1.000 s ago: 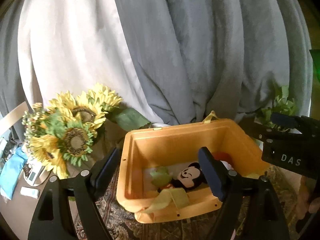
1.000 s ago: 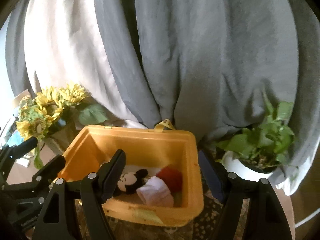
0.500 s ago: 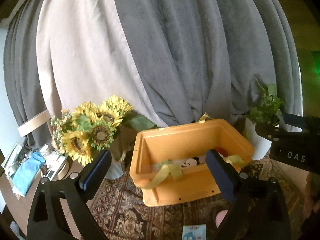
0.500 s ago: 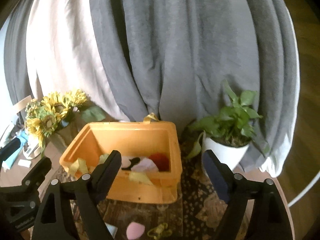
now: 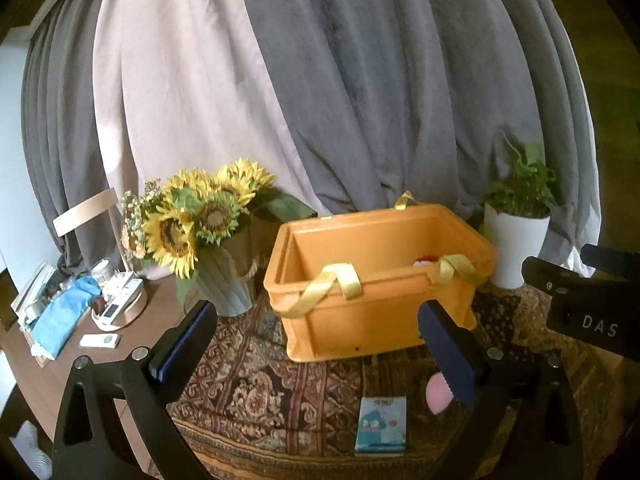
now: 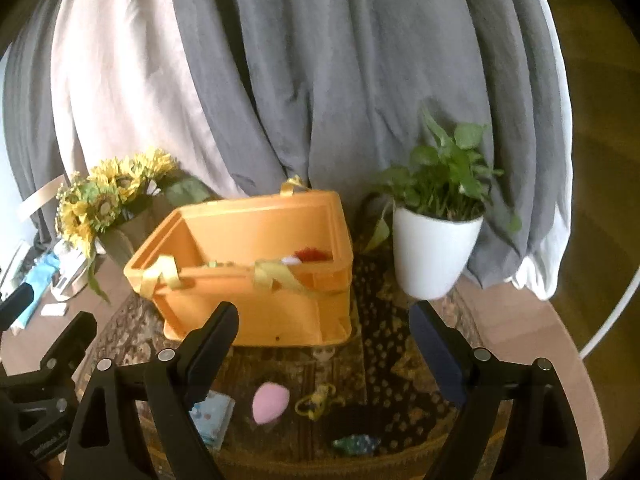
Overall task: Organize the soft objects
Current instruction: 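Withdraw both tools from the crate and lower them over the rug items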
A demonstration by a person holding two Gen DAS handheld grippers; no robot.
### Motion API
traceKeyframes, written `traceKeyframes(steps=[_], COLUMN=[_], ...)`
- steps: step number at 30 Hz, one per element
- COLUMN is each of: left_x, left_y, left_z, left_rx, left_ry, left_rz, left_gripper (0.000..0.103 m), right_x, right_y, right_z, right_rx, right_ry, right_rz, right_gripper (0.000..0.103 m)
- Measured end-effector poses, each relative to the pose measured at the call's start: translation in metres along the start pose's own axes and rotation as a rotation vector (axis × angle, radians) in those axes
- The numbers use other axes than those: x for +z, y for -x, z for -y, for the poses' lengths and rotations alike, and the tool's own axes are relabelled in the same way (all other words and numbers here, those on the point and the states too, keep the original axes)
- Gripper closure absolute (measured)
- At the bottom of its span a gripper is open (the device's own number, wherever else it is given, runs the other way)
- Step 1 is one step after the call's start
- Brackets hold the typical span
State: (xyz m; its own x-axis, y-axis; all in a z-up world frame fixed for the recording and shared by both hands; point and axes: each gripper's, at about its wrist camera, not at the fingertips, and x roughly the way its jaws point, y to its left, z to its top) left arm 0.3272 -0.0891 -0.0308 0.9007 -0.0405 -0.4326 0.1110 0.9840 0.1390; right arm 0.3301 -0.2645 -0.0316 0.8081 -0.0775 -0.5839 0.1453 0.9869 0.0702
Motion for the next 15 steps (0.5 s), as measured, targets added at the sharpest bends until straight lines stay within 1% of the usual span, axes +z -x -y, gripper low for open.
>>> traceKeyframes(steps=[5, 10, 15], left_x=[-0.018, -0.034, -0.051], left_y=[0.004, 0.0, -0.005], left_z=[0.004, 0.01, 0.019], left_rx=[-0.013, -0.027, -0.043], left_ry=[-0.003, -0.009, -0.026], left_rz=[-0.016, -0.062, -0.106], left_gripper=[0.0, 0.0, 0.0], right_x=[-0.021, -0.039, -0.056], right_y=[-0.002, -0.007, -0.009], right_z=[0.006, 0.009, 0.014], right_rx=[0.005, 0.002, -0.018], right_ry=[-0.03, -0.025, -0.008], right_rz=[-0.042, -0.093, -0.12], right_gripper=[0.015, 0.015, 0.015])
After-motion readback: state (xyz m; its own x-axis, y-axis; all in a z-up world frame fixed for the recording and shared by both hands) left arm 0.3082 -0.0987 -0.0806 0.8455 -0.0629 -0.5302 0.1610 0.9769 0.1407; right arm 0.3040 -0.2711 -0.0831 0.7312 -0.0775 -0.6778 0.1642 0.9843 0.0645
